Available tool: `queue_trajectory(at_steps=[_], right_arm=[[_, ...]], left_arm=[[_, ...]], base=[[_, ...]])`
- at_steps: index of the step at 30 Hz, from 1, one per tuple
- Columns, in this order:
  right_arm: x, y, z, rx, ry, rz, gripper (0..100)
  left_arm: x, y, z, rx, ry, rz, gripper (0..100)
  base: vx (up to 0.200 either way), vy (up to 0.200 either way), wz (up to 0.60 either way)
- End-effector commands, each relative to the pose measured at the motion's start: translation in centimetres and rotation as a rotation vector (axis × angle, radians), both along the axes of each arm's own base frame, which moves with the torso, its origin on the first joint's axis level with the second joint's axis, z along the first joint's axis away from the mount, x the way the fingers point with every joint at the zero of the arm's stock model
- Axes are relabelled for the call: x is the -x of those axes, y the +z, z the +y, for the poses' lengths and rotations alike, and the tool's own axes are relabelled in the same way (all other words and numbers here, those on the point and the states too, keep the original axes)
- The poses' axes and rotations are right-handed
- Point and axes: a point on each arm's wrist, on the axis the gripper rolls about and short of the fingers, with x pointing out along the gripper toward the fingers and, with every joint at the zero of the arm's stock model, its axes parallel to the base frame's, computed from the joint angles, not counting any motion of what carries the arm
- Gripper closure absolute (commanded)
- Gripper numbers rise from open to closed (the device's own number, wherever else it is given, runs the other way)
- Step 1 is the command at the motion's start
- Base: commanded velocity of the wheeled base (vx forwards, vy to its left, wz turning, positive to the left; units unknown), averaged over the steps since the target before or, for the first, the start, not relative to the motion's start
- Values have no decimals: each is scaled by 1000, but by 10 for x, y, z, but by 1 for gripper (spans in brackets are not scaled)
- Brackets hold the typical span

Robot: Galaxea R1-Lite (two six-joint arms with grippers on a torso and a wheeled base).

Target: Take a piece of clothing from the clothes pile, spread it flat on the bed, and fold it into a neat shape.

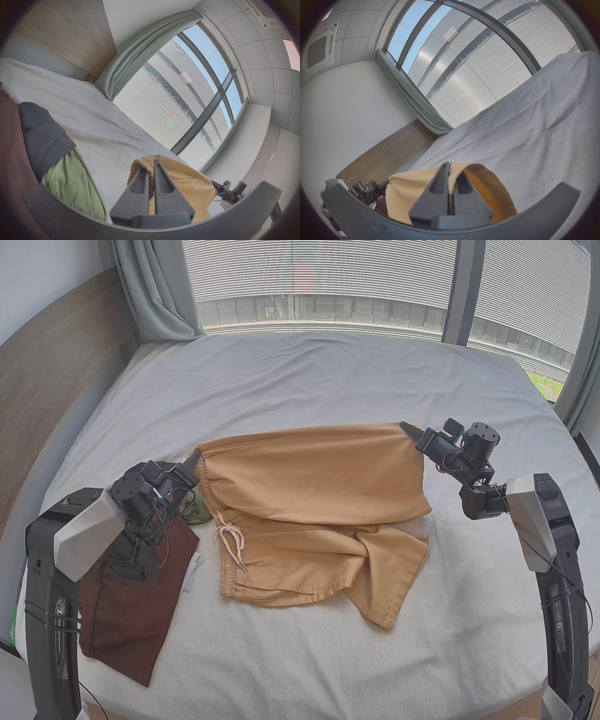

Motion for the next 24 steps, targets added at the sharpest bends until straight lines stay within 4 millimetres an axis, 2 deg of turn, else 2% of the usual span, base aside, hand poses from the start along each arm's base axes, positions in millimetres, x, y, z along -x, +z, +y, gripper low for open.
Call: queue_trajectory(at_steps=[1, 8, 9, 10, 16, 19, 23, 24], right_arm=[[-3, -18, 3, 5, 6, 52, 100], [-5, -35, 8, 18, -20, 123, 100], [-6, -35, 8, 19, -22, 125, 100], [-6, -35, 8, 19, -22, 125, 0], [-9, -64, 8, 34, -62, 197, 0], [-8, -57, 9, 31, -68, 185, 0], [-5, -32, 10, 25, -66, 141, 0], [-4, -20, 9, 23, -66, 120, 0]], left_arm=[[-1, -2, -1, -1, -5, 2, 100], [-3, -4, -1, 3, -11, -1, 100], [-3, -3, -1, 4, -11, -3, 0], [-3, -3, -1, 4, -11, -3, 0], [-5, -7, -1, 52, -26, 21, 0], [-2, -4, -4, 61, -32, 24, 0], [11, 0, -5, 47, -42, 55, 0], [15, 3, -5, 47, -43, 59, 0]], base=[[0, 0, 0], [0, 0, 0], [0, 0, 0], [0, 0, 0], [0, 0, 0], [0, 0, 0], [0, 0, 0], [0, 0, 0]])
